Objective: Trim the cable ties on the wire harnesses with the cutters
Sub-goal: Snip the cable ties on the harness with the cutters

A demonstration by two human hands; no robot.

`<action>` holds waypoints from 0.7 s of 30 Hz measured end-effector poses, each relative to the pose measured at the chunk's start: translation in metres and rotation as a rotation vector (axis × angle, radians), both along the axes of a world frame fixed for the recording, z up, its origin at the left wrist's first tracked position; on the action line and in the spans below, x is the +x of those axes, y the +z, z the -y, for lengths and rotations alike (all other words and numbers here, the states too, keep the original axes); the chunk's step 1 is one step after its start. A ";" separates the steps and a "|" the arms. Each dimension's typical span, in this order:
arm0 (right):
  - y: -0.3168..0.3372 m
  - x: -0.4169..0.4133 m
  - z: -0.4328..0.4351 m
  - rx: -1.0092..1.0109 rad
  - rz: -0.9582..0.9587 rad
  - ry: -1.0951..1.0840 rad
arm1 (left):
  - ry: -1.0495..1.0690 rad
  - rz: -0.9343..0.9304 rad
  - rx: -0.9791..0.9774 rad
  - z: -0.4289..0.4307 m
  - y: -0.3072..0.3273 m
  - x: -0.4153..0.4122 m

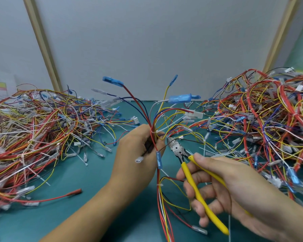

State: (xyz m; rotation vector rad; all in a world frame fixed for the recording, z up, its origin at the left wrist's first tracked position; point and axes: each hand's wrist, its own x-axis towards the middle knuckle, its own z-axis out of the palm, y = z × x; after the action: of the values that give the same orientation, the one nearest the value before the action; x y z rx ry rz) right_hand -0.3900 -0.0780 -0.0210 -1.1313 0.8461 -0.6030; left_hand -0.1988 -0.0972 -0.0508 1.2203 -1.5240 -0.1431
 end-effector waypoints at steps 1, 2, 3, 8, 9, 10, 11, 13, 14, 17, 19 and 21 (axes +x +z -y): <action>0.000 0.000 0.000 -0.005 -0.012 -0.004 | 0.004 0.023 0.000 0.000 0.000 0.000; -0.001 0.000 0.000 -0.012 -0.027 -0.010 | 0.007 0.041 -0.001 0.000 -0.001 0.000; -0.001 0.000 0.000 -0.021 -0.043 -0.017 | 0.009 0.049 -0.002 0.000 -0.001 0.000; -0.001 0.000 -0.001 -0.047 -0.072 -0.041 | 0.015 0.034 0.002 0.001 -0.001 0.000; -0.001 0.000 -0.001 -0.043 -0.070 -0.041 | 0.013 0.019 0.006 0.001 -0.001 -0.001; -0.001 0.000 -0.002 -0.039 -0.068 -0.043 | 0.004 -0.019 0.018 0.001 -0.001 -0.001; -0.001 0.000 -0.002 -0.034 -0.071 -0.045 | -0.009 -0.072 0.033 0.001 -0.001 -0.002; -0.001 0.001 -0.002 -0.028 -0.083 -0.040 | -0.042 -0.163 0.062 0.002 0.000 -0.003; 0.000 0.001 -0.002 -0.027 -0.088 -0.035 | -0.058 -0.201 0.089 0.002 0.000 -0.003; 0.002 -0.001 -0.001 -0.030 -0.093 -0.010 | -0.114 -0.367 0.222 0.008 -0.002 -0.001; 0.004 -0.003 0.000 -0.036 -0.107 0.029 | -0.117 -0.450 0.333 0.011 -0.003 0.001; 0.007 -0.006 0.001 -0.037 -0.129 0.091 | -0.075 -0.418 0.400 0.014 -0.006 0.003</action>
State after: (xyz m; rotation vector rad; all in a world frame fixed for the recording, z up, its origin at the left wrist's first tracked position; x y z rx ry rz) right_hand -0.3955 -0.0793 -0.0140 -1.2453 0.8913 -0.4761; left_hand -0.1957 -0.1115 -0.0563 1.3396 -1.2026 -0.7361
